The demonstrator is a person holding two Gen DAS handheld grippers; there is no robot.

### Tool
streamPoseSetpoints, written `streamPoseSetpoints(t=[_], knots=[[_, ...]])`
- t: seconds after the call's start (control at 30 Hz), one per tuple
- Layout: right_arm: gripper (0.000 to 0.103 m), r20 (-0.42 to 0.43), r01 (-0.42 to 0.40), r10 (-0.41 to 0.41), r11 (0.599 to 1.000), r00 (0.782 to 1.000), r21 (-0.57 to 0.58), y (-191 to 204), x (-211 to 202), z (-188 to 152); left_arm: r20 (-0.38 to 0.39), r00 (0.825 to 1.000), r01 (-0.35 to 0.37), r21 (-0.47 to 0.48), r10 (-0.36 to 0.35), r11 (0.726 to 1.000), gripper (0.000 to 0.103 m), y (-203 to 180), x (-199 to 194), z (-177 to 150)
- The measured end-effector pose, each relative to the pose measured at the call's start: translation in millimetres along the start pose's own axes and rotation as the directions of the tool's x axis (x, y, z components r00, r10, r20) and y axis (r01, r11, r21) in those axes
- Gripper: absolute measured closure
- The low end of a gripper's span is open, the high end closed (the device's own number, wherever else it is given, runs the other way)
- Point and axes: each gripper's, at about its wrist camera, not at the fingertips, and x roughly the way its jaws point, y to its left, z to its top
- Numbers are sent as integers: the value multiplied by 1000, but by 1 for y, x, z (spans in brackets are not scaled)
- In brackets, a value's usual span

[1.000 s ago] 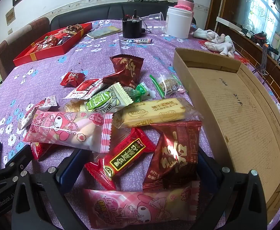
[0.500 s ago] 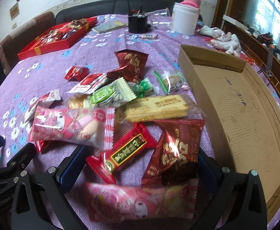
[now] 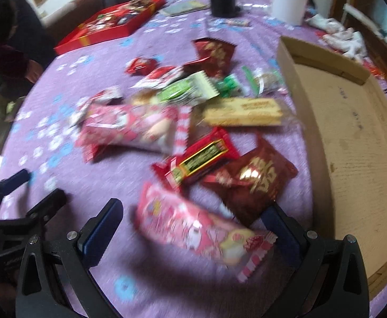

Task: Organize snacks
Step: 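Move both tools toward the pile of wrapped snacks, then grasp the pink character candy bar with the right gripper while the left gripper grasps another pink bar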

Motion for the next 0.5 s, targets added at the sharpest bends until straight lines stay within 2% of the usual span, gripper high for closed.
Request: streamPoseSetpoints(t=[0.07, 0.13, 0.2, 0.3, 0.33, 0.4, 0.47, 0.5], knots=[[0, 10, -24, 25, 999, 1000, -23, 0, -10, -6, -5, 1000, 26, -9, -26, 1000, 7, 7, -6, -4], [2, 12, -65, 66, 997, 998, -48, 1, -19, -8, -16, 999, 50, -13, -50, 999, 23, 12, -10, -7], [5, 12, -84, 85, 993, 996, -78, 2, -28, -9, -19, 998, 62, -18, -62, 998, 29, 15, -15, -9], [7, 3, -116, 118, 984, 993, -133, 0, -38, -10, -19, 995, 100, -21, -100, 995, 29, 17, -23, -10], [10, -12, -123, 122, 981, 992, -153, 1, -38, -9, -14, 995, 102, -15, -102, 995, 29, 17, -25, -11], [30, -50, -120, 112, 972, 992, -204, 5, -35, -6, -7, 994, 106, -3, -106, 994, 29, 16, -29, -11], [38, -92, -143, 125, 961, 988, -238, 7, -31, -3, -5, 993, 114, 1, -114, 993, 29, 15, -32, -12], [38, -101, -144, 122, 958, 987, -248, 8, -29, -2, -5, 993, 117, 3, -117, 993, 29, 15, -33, -12]])
